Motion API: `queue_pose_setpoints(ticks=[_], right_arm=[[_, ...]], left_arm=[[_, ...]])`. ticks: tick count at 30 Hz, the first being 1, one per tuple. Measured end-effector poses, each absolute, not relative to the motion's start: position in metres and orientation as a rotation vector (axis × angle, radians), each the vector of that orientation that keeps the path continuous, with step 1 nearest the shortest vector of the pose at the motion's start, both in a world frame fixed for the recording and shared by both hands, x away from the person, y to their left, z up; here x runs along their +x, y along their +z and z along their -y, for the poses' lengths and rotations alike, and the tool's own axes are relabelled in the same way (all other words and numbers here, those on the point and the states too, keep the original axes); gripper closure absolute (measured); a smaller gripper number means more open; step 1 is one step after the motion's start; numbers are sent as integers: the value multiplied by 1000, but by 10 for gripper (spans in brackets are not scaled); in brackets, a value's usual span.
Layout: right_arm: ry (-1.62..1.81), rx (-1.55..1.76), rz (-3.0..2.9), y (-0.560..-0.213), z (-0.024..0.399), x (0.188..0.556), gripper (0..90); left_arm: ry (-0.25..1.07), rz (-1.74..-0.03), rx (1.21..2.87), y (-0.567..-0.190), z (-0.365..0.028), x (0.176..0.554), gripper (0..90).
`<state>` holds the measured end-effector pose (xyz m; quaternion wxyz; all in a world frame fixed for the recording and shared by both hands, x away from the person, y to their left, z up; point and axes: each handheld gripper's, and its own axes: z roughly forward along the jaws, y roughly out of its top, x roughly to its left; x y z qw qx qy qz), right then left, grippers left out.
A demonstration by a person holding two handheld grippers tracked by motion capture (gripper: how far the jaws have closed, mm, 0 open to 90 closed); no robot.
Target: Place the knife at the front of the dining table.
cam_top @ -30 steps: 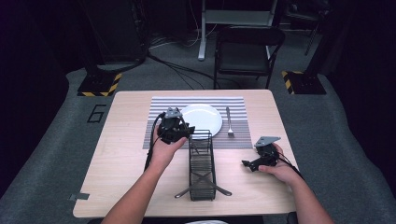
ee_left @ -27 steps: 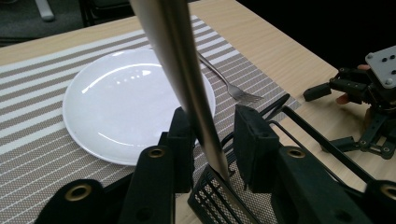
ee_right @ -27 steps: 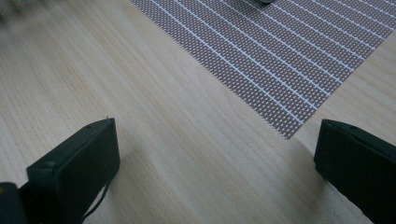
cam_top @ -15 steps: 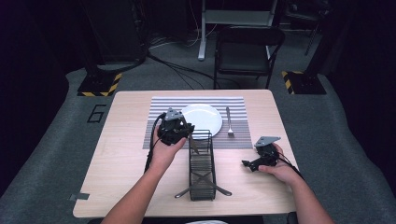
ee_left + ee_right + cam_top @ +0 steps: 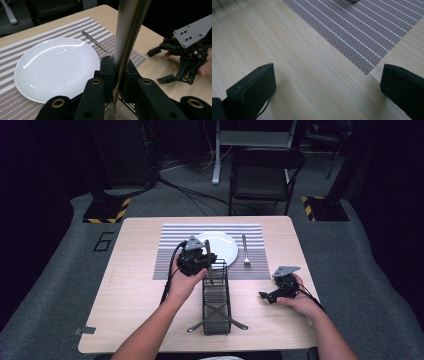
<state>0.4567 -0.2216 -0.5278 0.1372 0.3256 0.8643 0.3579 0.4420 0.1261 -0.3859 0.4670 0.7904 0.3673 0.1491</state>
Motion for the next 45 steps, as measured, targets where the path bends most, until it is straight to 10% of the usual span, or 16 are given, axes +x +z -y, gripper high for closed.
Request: queue_pose_setpoints(ticks=[45], right_arm=[[1036, 949, -2501, -528, 221, 456, 0]], left_arm=[[422, -808, 1974, -293, -139, 421, 824]])
